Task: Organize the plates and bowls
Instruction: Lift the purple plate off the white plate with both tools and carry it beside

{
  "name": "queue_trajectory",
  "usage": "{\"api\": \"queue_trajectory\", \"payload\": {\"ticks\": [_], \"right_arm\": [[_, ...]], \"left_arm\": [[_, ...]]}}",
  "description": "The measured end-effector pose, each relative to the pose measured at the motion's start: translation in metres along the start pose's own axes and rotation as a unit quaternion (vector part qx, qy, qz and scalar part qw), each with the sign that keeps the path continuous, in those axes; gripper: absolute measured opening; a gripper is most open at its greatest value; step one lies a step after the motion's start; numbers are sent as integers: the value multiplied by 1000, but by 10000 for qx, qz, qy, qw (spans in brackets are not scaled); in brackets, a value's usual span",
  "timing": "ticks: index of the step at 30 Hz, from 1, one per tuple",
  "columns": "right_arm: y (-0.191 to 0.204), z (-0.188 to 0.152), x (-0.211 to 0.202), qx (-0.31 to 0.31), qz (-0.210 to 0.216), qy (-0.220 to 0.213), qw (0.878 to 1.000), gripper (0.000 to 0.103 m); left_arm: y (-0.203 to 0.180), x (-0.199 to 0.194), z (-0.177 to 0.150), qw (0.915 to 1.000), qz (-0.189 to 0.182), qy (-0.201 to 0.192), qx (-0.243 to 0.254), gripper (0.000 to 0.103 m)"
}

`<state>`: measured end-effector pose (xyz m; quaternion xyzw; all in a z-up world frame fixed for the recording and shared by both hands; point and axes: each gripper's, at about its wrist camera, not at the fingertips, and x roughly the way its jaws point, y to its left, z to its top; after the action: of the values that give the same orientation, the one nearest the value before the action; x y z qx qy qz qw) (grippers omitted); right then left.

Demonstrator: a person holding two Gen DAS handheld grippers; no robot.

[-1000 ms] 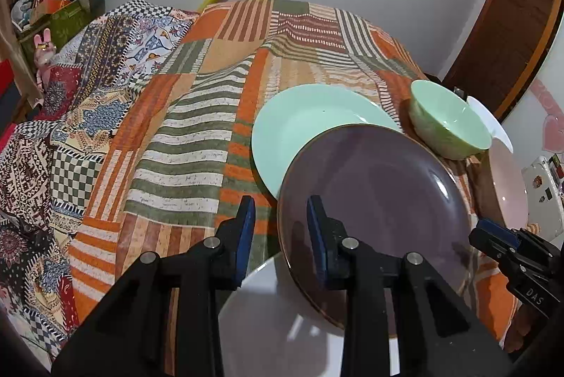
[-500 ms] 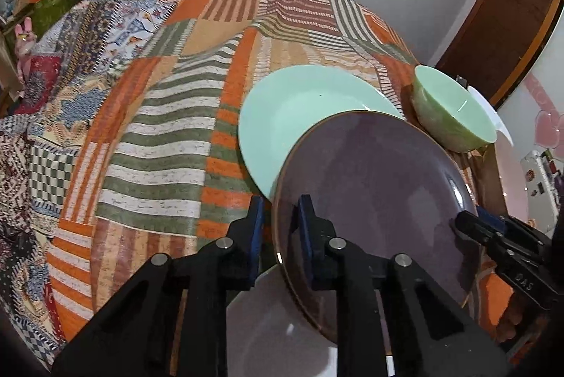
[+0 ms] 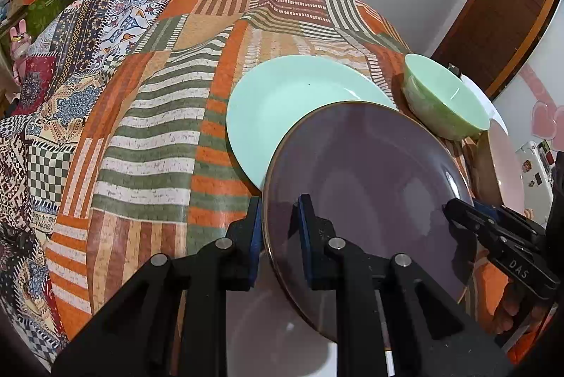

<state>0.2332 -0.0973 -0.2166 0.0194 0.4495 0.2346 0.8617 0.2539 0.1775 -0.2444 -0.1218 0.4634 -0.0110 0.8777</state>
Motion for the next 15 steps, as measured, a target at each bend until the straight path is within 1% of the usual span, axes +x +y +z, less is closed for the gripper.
{"api": "queue_trajectory", "payload": {"ticks": [7,15], "right_arm": [[-2,-3,-6,24,17,-48,10000,24],[-1,-7,-26,24,29,-185,9998,24]], "left_arm": [[-7,-16,-4,9999,-34,-166,-23,19],[-19,-44,-15,9995,-102,-291,-3,19]]}}
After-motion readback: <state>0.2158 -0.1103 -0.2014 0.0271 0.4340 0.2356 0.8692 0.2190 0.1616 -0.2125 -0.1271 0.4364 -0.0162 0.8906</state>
